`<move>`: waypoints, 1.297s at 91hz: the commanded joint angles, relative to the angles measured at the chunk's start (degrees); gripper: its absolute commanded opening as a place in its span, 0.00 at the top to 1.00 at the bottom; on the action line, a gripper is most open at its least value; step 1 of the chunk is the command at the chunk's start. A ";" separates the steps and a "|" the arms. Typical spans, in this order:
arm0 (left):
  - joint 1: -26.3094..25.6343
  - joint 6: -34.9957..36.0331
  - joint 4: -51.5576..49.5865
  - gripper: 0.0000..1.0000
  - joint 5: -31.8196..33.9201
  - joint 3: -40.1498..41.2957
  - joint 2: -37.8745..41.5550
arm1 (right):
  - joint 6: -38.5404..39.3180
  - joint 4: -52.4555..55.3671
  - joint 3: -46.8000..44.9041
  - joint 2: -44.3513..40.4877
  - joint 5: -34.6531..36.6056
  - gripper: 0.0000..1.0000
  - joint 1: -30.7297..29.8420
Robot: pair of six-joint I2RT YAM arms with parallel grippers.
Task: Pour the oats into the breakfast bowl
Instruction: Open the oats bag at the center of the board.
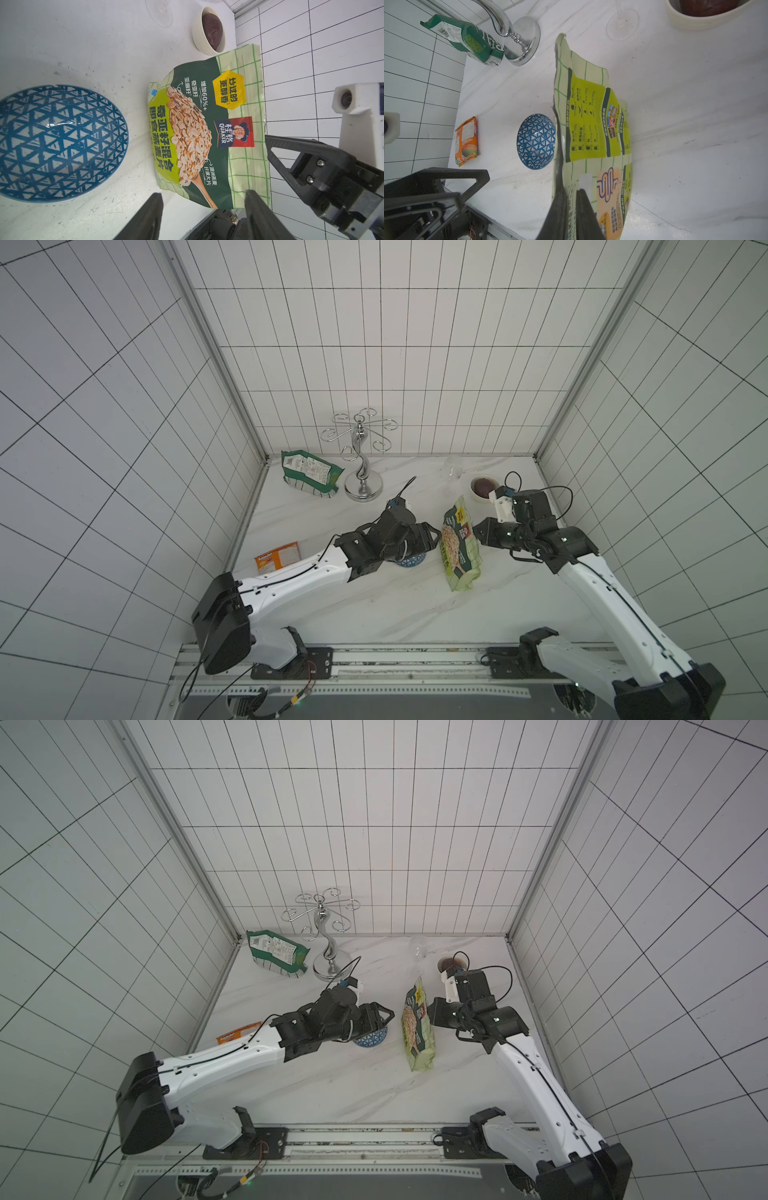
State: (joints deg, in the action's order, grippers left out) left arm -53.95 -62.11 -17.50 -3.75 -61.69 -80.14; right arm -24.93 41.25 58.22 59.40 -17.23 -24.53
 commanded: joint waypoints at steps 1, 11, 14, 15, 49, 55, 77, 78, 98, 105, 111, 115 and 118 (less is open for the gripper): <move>-0.27 0.10 1.80 0.35 -1.06 -2.01 -0.89 | 0.98 2.15 -0.91 -0.34 0.19 0.83 -1.14; -0.27 0.13 1.91 0.35 -2.18 -3.80 -2.44 | 0.85 2.25 -1.21 -0.62 0.00 0.78 -2.01; -0.30 0.12 1.97 0.36 -2.36 -4.34 -2.90 | 0.77 2.24 -1.33 -0.83 0.12 0.77 -2.12; -0.33 0.13 2.00 0.36 -2.43 -4.55 -3.09 | 0.76 2.25 -1.39 -0.89 0.15 0.77 -2.15; -1.60 0.60 2.28 0.42 -3.18 -12.63 -10.10 | 0.23 2.25 -2.24 -1.56 0.80 0.84 -2.59; -1.83 0.75 2.27 0.44 -2.64 -13.93 -11.25 | 0.31 2.25 -2.21 -1.71 0.88 0.85 -2.65; -2.16 1.08 2.35 0.51 -3.44 -17.50 -15.52 | 0.23 2.31 -2.41 -2.40 0.89 0.90 -2.65; -2.19 1.10 2.37 0.51 -3.58 -17.68 -15.77 | 0.23 2.33 -2.41 -2.42 0.89 0.90 -2.64; -2.35 1.32 2.98 0.53 -5.53 -20.09 -18.84 | 0.32 2.31 -2.43 -2.80 0.80 0.91 -2.75; -2.36 1.37 2.87 0.56 -5.45 -20.37 -19.48 | 0.32 2.40 -2.43 -2.95 0.87 0.92 -2.74; -2.38 1.20 2.88 0.58 -5.48 -20.32 -19.90 | 0.32 2.36 -2.42 -3.00 1.03 0.92 -2.65; -2.38 0.92 2.91 0.60 -5.48 -20.23 -20.19 | 0.27 2.41 -2.46 -3.03 0.99 0.92 -2.67; -2.38 0.79 2.91 0.61 -5.48 -20.22 -20.29 | 0.28 2.39 -2.41 -2.98 0.93 0.93 -2.74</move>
State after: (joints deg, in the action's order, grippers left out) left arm -56.01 -61.91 -15.22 -8.80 -80.47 -99.09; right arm -24.86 41.45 56.77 57.45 -16.80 -26.65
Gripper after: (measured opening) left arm 0.407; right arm 0.078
